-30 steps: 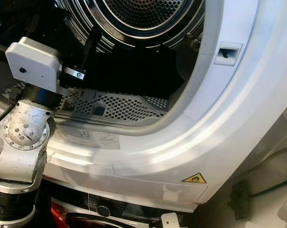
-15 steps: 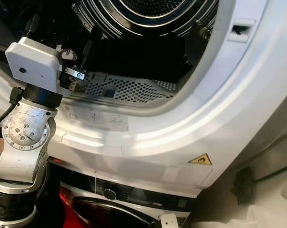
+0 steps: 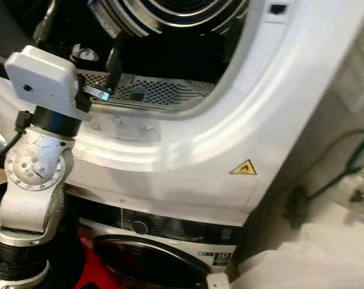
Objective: Clothes washing
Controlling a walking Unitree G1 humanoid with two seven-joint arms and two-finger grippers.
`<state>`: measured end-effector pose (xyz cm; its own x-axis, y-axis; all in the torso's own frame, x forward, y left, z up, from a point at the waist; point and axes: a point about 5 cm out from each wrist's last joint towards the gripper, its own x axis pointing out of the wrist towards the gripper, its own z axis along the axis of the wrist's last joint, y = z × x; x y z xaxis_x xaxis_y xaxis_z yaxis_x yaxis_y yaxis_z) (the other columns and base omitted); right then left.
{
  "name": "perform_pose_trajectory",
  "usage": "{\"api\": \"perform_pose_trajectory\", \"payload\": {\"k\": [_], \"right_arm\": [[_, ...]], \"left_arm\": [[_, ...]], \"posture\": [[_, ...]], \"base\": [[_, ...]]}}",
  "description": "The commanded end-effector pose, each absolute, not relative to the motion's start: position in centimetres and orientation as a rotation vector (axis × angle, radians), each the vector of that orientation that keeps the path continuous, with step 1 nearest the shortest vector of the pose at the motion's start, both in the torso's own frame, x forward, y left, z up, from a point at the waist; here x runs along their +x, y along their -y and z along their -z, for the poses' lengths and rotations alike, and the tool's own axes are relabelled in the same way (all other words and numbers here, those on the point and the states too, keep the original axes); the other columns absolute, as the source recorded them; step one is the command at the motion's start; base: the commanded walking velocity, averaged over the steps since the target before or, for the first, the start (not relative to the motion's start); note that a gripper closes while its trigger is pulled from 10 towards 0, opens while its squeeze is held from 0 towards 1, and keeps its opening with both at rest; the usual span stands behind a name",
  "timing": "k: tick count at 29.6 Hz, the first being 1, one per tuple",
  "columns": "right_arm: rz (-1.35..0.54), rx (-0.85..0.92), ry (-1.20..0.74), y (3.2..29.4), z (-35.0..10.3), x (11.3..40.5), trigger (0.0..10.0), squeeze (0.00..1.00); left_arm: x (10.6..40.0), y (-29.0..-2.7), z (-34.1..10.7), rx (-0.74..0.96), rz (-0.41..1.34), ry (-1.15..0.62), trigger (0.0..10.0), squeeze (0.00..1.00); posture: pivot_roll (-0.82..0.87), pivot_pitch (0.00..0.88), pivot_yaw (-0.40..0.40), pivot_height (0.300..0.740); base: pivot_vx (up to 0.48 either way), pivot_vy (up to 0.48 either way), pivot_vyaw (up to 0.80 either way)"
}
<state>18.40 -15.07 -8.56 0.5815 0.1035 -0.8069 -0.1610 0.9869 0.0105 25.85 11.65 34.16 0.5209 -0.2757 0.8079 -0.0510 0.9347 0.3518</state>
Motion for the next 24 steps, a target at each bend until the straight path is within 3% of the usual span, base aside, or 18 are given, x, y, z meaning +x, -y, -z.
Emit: {"api": "perform_pose_trajectory", "payload": {"k": [1,9,24], "right_arm": [[-0.172,-0.049,-0.940,14.11,8.59,18.38,10.0,0.00],[-0.171,-0.049,-0.941,14.18,8.60,18.36,10.0,0.00],[-0.177,-0.055,-0.940,14.16,8.47,18.67,10.0,0.00]], "left_arm": [[25.51,-11.94,-34.72,0.363,0.128,1.043,10.0,0.00],[25.57,-11.85,-34.71,0.353,0.134,1.042,10.0,0.00],[26.12,-11.97,-33.87,0.351,0.146,0.982,10.0,0.00]], "posture": [[0.17,0.000,0.007,0.740],[0.17,0.000,0.006,0.740],[0.17,0.000,0.006,0.740]], "base": [[-0.341,0.000,0.00],[-0.345,0.000,0.00],[0.000,0.000,0.00]]}}
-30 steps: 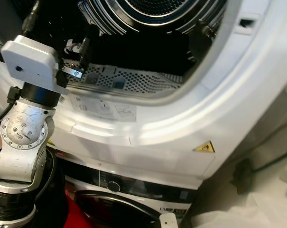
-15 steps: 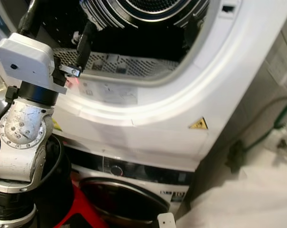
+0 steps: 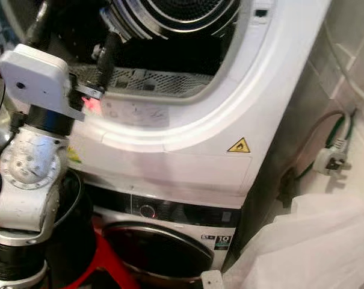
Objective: Clothes washing
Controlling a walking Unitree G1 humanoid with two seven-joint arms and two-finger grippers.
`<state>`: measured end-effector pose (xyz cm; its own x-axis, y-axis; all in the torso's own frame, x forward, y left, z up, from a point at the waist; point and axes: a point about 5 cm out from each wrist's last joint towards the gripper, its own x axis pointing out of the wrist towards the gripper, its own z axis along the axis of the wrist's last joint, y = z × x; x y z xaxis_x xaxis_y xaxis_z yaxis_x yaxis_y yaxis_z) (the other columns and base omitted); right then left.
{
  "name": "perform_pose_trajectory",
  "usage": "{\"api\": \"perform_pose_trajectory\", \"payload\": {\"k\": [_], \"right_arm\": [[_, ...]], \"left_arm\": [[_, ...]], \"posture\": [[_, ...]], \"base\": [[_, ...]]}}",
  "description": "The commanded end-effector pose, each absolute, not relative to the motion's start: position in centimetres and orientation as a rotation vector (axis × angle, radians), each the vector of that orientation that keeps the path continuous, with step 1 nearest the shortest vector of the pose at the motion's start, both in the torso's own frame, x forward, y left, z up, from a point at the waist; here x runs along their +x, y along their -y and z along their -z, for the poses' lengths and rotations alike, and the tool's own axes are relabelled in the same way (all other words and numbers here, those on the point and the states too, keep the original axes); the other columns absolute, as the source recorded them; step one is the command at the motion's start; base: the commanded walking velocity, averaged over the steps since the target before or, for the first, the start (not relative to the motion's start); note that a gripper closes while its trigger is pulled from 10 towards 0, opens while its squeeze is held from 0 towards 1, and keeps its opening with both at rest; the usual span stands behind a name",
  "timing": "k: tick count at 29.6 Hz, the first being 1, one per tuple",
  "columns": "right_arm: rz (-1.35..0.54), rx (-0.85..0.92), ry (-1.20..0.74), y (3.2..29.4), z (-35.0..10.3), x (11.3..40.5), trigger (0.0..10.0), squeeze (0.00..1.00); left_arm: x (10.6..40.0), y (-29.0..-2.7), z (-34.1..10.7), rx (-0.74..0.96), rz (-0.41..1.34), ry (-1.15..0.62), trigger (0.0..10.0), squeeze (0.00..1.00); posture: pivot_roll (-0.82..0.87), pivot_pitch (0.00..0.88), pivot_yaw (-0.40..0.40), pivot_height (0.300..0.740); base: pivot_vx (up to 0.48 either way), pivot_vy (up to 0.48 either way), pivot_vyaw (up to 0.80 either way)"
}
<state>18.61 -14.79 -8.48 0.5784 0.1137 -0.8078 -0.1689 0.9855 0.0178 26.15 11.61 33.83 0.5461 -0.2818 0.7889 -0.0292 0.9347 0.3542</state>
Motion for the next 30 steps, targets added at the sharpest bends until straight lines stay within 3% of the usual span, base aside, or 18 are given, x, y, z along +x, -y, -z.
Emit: {"api": "perform_pose_trajectory", "payload": {"k": [1,8,15,18,23,27,30], "right_arm": [[-0.177,-0.056,-0.941,14.2,8.5,18.6,10.0,0.00],[-0.180,-0.052,-0.937,14.0,8.5,18.6,10.0,0.00],[-0.172,-0.044,-0.937,13.9,8.5,18.6,10.0,0.00],[-0.171,-0.043,-0.936,13.8,8.5,18.5,10.0,0.00],[-0.170,-0.043,-0.938,13.9,8.5,18.7,10.0,0.00],[-0.176,-0.048,-0.940,13.9,8.5,18.6,10.0,0.00],[-0.194,-0.059,-0.943,14.0,8.5,18.5,10.0,0.00]], "left_arm": [[26.1,-11.9,-33.7,0.355,0.153,0.977,10.0,0.00],[26.2,-11.7,-32.6,0.393,0.179,0.939,10.0,0.00],[24.9,-10.9,-31.0,0.446,0.428,0.843,10.0,0.00],[24.8,-11.0,-30.8,0.443,0.439,0.834,10.0,0.00],[23.2,-12.9,-28.7,0.427,0.651,0.611,10.0,0.00],[22.6,-13.2,-28.1,0.399,0.735,0.528,10.0,0.00],[20.3,-13.8,-25.5,0.334,0.966,0.236,10.0,0.00]], "posture": [[0.17,0.000,0.006,0.740],[0.17,0.000,0.012,0.740],[0.18,0.000,0.014,0.740],[0.18,0.000,0.014,0.740],[0.20,0.000,0.003,0.740],[0.22,0.000,-0.004,0.740],[0.25,0.000,-0.013,0.740]], "base": [[0.000,0.000,0.00],[0.000,0.000,0.00],[0.000,0.000,0.00],[0.000,0.000,0.00],[0.000,0.000,0.00],[0.000,0.000,0.00],[0.000,0.000,0.00]]}}
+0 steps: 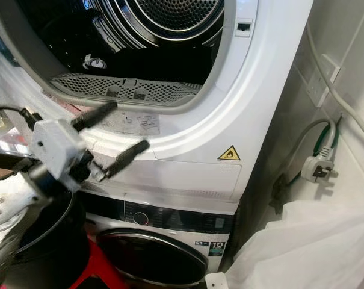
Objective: Clothes washing
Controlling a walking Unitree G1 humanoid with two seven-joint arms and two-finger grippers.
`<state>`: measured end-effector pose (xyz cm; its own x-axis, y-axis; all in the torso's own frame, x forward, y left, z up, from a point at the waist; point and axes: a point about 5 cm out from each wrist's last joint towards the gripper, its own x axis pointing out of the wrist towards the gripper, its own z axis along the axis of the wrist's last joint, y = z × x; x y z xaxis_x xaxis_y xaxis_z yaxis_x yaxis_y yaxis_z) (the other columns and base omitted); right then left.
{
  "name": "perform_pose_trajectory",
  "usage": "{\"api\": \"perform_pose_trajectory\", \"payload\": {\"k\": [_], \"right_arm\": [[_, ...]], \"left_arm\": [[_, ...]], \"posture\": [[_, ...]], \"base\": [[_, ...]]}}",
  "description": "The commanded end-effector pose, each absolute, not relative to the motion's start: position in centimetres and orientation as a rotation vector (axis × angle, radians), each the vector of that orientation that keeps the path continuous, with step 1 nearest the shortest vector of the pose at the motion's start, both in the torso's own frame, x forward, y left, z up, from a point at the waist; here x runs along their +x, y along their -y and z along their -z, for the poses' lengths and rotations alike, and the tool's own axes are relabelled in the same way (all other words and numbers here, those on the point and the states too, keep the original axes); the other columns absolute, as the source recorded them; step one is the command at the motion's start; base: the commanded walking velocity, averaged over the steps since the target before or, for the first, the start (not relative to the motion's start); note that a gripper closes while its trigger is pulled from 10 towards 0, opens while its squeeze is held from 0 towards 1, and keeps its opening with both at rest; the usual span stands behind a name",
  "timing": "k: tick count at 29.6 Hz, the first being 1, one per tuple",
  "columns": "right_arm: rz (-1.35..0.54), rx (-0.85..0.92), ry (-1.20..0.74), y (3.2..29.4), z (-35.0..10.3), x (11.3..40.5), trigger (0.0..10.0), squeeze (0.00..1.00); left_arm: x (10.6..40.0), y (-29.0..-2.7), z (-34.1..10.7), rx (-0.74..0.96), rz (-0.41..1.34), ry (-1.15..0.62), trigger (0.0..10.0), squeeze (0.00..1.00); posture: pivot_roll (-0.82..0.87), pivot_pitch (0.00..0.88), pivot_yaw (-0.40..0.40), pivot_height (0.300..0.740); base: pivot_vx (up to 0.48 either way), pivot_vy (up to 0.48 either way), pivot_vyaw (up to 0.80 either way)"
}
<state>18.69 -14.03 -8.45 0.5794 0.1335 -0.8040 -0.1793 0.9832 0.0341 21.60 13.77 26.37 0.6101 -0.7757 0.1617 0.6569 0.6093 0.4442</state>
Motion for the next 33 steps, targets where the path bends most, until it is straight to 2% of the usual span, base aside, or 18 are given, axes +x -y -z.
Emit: {"api": "perform_pose_trajectory", "payload": {"k": [1,3,6,9,12,13,15,16,17,19,20,22,24,26,27,28,33], "right_arm": [[-0.198,-0.061,-0.941,13.9,8.5,18.6,10.0,0.00],[-0.203,-0.063,-0.938,13.8,8.5,18.7,10.0,0.00],[-0.205,-0.063,-0.937,13.8,8.4,18.7,10.0,0.00],[-0.206,-0.059,-0.935,13.5,8.4,18.8,10.0,0.00],[-0.204,-0.056,-0.935,13.4,8.4,18.7,10.0,0.00],[-0.203,-0.054,-0.935,13.4,8.4,18.7,10.0,0.00],[-0.201,-0.051,-0.940,13.3,8.5,18.5,10.0,0.00],[-0.201,-0.051,-0.940,13.3,8.5,18.5,10.0,0.00],[-0.200,-0.049,-0.943,13.2,8.6,18.4,10.0,0.00],[-0.195,-0.043,-0.945,13.2,8.6,18.3,10.0,0.00],[-0.195,-0.043,-0.945,13.2,8.6,18.3,10.0,0.00],[-0.189,-0.037,-0.945,13.1,8.6,18.3,10.0,0.00],[-0.189,-0.037,-0.945,13.1,8.6,18.3,10.0,0.00],[-0.192,-0.038,-0.945,13.0,8.6,18.3,10.0,0.00],[-0.192,-0.038,-0.945,13.0,8.6,18.3,10.0,0.00],[-0.196,-0.039,-0.944,12.9,8.6,18.3,10.0,0.00],[-0.197,-0.039,-0.943,12.9,8.6,18.3,10.0,0.00]], "left_arm": [[20.0,-14.4,-23.8,0.359,0.996,0.104,10.0,0.00],[20.2,-15.5,-20.9,0.400,0.986,-0.054,10.0,0.00],[20.2,-15.8,-19.8,0.412,0.978,-0.104,10.0,0.00],[21.7,-16.3,-15.8,0.370,0.880,-0.189,10.0,0.00],[22.0,-16.3,-15.1,0.352,0.857,-0.196,10.0,0.00],[22.6,-16.3,-14.5,0.334,0.806,-0.190,10.0,0.00],[24.7,-17.1,-12.8,0.336,0.575,-0.182,10.0,0.00],[24.7,-17.1,-12.8,0.336,0.575,-0.182,10.0,0.00],[25.3,-17.6,-12.4,0.304,0.481,-0.208,10.0,0.00],[26.2,-18.8,-12.9,0.267,0.285,-0.186,10.0,0.00],[26.2,-18.8,-12.9,0.267,0.285,-0.186,10.0,0.00],[26.7,-20.0,-14.5,0.243,0.132,-0.111,10.0,0.00],[26.7,-20.0,-14.5,0.243,0.132,-0.111,10.0,0.00],[26.8,-21.7,-15.7,0.235,-0.031,-0.061,10.0,0.00],[26.8,-21.7,-15.7,0.235,-0.031,-0.061,10.0,0.00],[26.1,-23.7,-16.0,0.187,-0.219,-0.071,10.0,0.00],[23.4,-25.2,-14.6,0.199,-0.426,-0.107,10.0,0.00]], "posture": [[0.25,0.000,-0.014,0.740],[0.25,0.000,-0.012,0.740],[0.25,0.000,-0.011,0.740],[0.24,0.000,0.003,0.740],[0.24,0.000,0.003,0.740],[0.23,0.000,0.007,0.740],[0.22,0.000,0.018,0.740],[0.22,0.000,0.018,0.740],[0.22,0.000,0.019,0.740],[0.22,0.000,0.028,0.740],[0.22,0.000,0.028,0.740],[0.22,0.000,0.029,0.740],[0.22,0.000,0.029,0.740],[0.23,0.000,0.030,0.740],[0.23,0.000,0.030,0.740],[0.23,0.000,0.030,0.740],[0.23,0.000,0.036,0.740]], "base": [[0.000,0.000,0.00],[0.000,0.000,0.00],[0.000,0.000,0.00],[0.000,0.000,0.00],[0.000,0.000,0.00],[0.000,0.000,0.00],[0.000,0.000,0.00],[0.000,0.000,0.00],[0.000,0.000,0.00],[0.000,0.000,0.00],[0.000,0.000,0.00],[0.000,0.000,0.00],[0.000,0.000,0.00],[0.000,0.000,0.00],[0.000,0.000,0.00],[0.000,0.000,0.00],[0.000,0.000,0.00]]}}
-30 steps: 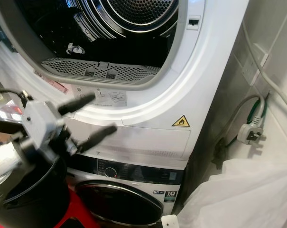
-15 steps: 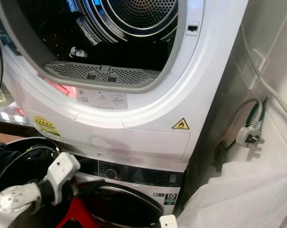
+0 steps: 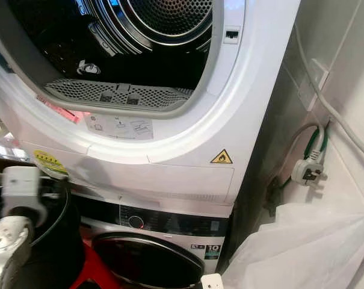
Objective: Clothes washing
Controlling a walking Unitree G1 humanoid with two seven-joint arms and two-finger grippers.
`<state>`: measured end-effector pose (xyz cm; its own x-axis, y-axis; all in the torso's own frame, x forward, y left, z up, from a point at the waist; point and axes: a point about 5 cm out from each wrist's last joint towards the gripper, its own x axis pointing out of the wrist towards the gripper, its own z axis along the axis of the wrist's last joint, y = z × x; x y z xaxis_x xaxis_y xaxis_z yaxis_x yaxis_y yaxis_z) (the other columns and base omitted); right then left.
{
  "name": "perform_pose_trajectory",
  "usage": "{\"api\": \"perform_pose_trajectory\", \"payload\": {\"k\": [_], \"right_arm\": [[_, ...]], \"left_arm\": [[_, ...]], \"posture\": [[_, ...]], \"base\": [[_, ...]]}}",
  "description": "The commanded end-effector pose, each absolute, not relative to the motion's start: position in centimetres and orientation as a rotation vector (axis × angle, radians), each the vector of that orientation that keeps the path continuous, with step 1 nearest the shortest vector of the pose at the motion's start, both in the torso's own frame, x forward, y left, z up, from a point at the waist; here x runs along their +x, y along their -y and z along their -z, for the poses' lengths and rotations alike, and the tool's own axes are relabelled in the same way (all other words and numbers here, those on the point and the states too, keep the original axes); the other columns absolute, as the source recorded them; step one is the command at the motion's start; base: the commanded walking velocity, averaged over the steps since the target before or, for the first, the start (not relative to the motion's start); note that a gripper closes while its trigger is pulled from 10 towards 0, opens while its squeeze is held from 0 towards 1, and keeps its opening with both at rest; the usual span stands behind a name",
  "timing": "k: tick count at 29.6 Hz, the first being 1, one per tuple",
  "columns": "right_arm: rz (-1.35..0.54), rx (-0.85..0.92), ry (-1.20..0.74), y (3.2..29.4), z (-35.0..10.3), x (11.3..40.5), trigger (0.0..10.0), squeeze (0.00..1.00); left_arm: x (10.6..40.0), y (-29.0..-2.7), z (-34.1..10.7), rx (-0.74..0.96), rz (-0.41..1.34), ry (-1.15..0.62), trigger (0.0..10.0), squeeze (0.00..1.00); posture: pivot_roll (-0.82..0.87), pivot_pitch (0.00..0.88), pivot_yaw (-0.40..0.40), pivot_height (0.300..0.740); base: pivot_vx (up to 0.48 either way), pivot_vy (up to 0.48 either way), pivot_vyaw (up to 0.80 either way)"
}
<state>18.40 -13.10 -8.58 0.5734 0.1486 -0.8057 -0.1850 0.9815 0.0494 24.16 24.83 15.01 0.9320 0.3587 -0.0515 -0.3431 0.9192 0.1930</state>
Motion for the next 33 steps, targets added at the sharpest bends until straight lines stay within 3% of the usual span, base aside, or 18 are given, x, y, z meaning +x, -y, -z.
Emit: {"api": "perform_pose_trajectory", "payload": {"k": [1,6,11,14,18,19,21,22,23,33], "right_arm": [[-0.196,-0.039,-0.943,12.9,8.6,18.3,10.0,0.00],[-0.189,-0.039,-0.946,13.0,8.5,18.7,10.0,0.00],[-0.194,-0.043,-0.956,13.2,8.7,18.3,10.0,0.00],[-0.205,-0.051,-0.957,13.2,8.7,18.2,10.0,0.00],[-0.210,-0.056,-0.958,13.3,8.7,18.2,10.0,0.00],[-0.210,-0.057,-0.957,13.3,8.7,18.3,10.0,0.00],[-0.211,-0.058,-0.956,13.3,8.6,18.3,10.0,0.00],[-0.213,-0.059,-0.955,13.2,8.6,18.4,10.0,0.00],[-0.212,-0.058,-0.954,13.2,8.6,18.4,10.0,0.00],[-0.197,-0.022,-0.955,13.2,8.9,17.7,10.0,0.00]], "left_arm": [[22.0,-25.8,-14.0,0.195,-0.500,-0.136,10.0,0.00],[19.2,-28.5,-12.8,0.140,-0.712,-0.189,10.0,0.00],[17.5,-33.2,-12.5,0.143,-0.875,-0.229,10.0,0.00],[16.8,-36.3,-13.8,0.086,-0.936,-0.162,10.0,0.00],[17.3,-37.1,-14.4,0.052,-0.904,-0.147,10.0,0.00],[19.3,-35.4,-15.0,0.113,-0.671,-0.131,10.0,0.00],[20.9,-33.0,-15.7,0.256,-0.471,-0.094,10.0,0.00],[21.9,-30.0,-16.1,0.334,-0.288,-0.026,10.0,0.00],[22.4,-27.9,-16.3,0.308,-0.192,0.041,10.0,0.00],[21.8,-20.2,-15.5,0.223,0.107,0.158,10.0,0.00]], "posture": [[0.24,0.000,0.037,0.740],[0.25,0.000,0.036,0.740],[0.28,0.000,0.019,0.740],[0.29,0.000,0.010,0.740],[0.29,0.000,0.006,0.740],[0.29,0.000,0.005,0.740],[0.29,0.000,0.006,0.740],[0.28,0.000,0.010,0.740],[0.28,0.000,0.013,0.740],[0.24,0.000,0.034,0.740]], "base": [[0.000,0.000,0.00],[0.000,0.000,0.00],[0.000,0.000,0.00],[0.000,0.000,0.00],[0.000,0.000,0.00],[0.000,0.000,0.00],[0.000,0.000,0.00],[0.000,0.000,0.00],[0.000,0.000,0.00],[0.000,0.000,0.00]]}}
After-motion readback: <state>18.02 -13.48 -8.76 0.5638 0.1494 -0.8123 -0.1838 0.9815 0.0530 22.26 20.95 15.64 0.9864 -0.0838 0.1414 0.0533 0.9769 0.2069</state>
